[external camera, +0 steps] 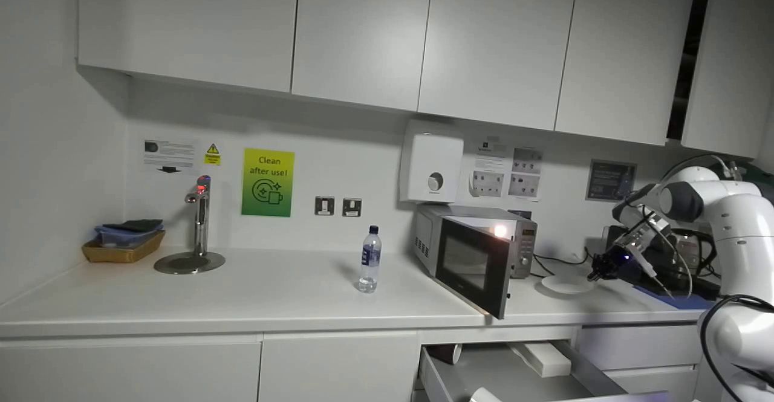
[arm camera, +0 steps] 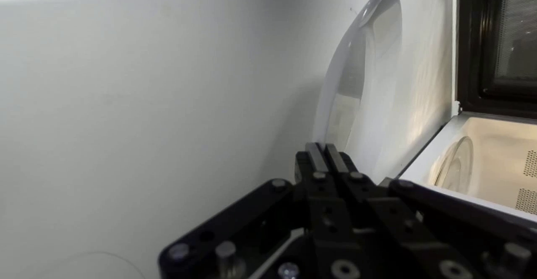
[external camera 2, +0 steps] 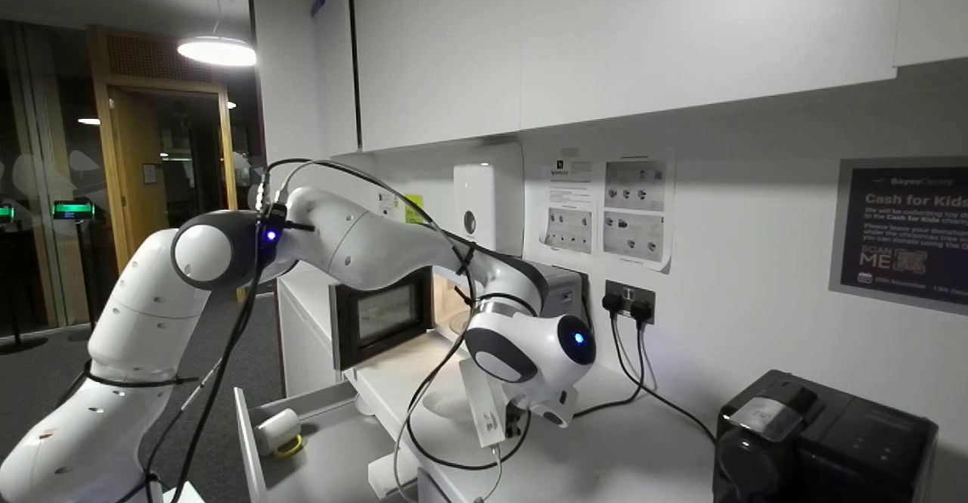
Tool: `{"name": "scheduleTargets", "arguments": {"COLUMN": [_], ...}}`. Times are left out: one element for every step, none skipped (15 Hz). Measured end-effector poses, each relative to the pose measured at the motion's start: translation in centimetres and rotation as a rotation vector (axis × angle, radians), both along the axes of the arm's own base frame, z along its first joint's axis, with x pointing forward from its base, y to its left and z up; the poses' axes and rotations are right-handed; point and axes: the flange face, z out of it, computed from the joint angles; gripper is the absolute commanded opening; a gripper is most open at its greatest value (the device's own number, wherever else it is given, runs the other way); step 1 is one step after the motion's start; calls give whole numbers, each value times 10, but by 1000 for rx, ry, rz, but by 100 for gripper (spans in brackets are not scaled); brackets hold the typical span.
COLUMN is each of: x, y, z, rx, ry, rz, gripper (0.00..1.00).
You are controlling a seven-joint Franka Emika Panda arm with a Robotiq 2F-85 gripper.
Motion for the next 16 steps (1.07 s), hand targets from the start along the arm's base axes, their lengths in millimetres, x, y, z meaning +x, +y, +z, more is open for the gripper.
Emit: {"name": "scheduleTargets", "arguments": {"x": [-1, -1, -1, -1, -1, 0, 0, 0, 1, 1, 2, 2, 3, 4, 5, 6], "y": [-3, -6, -8, -9, -11, -12, -12, -12, -12, -12, -12, -12, -12, -12, -12, -12], "z": [-3, -5, -7, -8, -10, -11, -13, -15, -17, -18, -20, -21, -23, -26, -27, -28], "rx": [-3, -6, -7, -9, -8, -4, 1, 6, 10, 14, 19, 23, 27, 31, 34, 36], "ry": [-6, -12, -20, -28, -37, -45, -53, -60, -66, -72, -79, -83, -85, -86, -87, -89], "rz": [6, 11, 17, 22, 24, 23, 22, 21, 22, 21, 20, 18, 17, 15, 13, 12], "gripper": [1, 1, 1, 1, 1, 1, 1, 1, 1, 1, 1, 1, 1, 1, 1, 1]}}
